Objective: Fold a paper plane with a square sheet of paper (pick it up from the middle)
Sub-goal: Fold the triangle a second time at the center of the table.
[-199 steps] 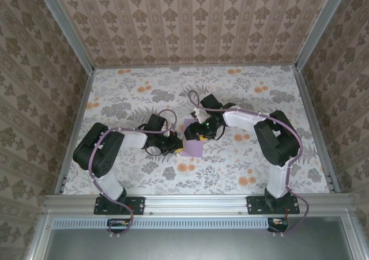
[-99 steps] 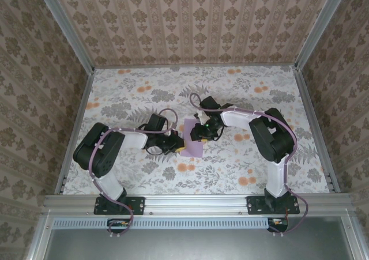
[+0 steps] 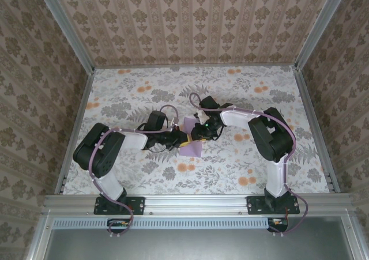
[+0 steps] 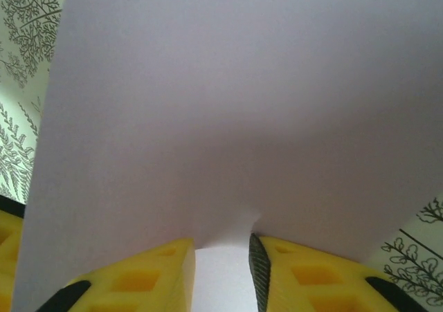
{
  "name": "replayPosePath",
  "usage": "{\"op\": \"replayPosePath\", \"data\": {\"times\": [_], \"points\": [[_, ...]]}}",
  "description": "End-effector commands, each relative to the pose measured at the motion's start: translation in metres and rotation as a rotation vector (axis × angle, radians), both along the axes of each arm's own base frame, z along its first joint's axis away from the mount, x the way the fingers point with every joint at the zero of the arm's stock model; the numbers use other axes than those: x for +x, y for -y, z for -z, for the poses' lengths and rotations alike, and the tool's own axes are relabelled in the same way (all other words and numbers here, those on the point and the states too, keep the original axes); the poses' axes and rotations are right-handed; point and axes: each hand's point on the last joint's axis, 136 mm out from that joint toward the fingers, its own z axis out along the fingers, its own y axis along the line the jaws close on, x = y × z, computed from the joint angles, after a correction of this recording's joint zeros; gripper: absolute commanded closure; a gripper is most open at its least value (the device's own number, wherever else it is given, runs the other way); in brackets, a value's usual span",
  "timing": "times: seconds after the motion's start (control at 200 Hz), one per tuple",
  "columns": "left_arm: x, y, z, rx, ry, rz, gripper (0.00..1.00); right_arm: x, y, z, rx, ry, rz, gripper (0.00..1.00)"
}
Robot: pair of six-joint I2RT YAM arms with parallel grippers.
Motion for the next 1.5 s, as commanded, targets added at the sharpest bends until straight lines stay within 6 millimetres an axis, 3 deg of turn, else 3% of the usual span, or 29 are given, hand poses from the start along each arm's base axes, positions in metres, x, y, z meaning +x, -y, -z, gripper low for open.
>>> {"op": "replayPosePath", "data": {"times": [0.0, 0.265, 0.465, 0.745, 0.85, 1.03, 1.5], "points": [[0.000, 0.005, -0.008, -0.054, 0.002, 0.001, 0.94, -0.011, 0.007, 0.019, -0.058, -0.069, 0.010, 0.73], [0.004, 0.007, 0.000, -0.055, -0.019, -0.019, 0.93, -0.008, 0.005, 0.007, -0.029, -0.066, 0.027, 0.80], [0.004, 0.004, 0.007, -0.023, -0.025, -0.026, 0.93, 0.000, 0.003, -0.027, 0.040, -0.017, 0.075, 0.79], [0.003, 0.003, 0.013, -0.008, -0.035, -0.030, 0.92, -0.004, 0.029, -0.067, 0.033, 0.068, 0.201, 0.63], [0.003, 0.003, 0.014, -0.007, -0.039, -0.029, 0.92, -0.014, 0.023, -0.078, 0.110, 0.085, 0.173, 0.53], [0.004, 0.003, 0.014, -0.006, -0.040, -0.030, 0.92, -0.033, 0.013, -0.070, 0.145, 0.050, 0.100, 0.47], [0.004, 0.002, 0.013, -0.001, -0.040, -0.036, 0.92, -0.036, 0.011, -0.038, 0.089, -0.010, 0.097, 0.56]]}}
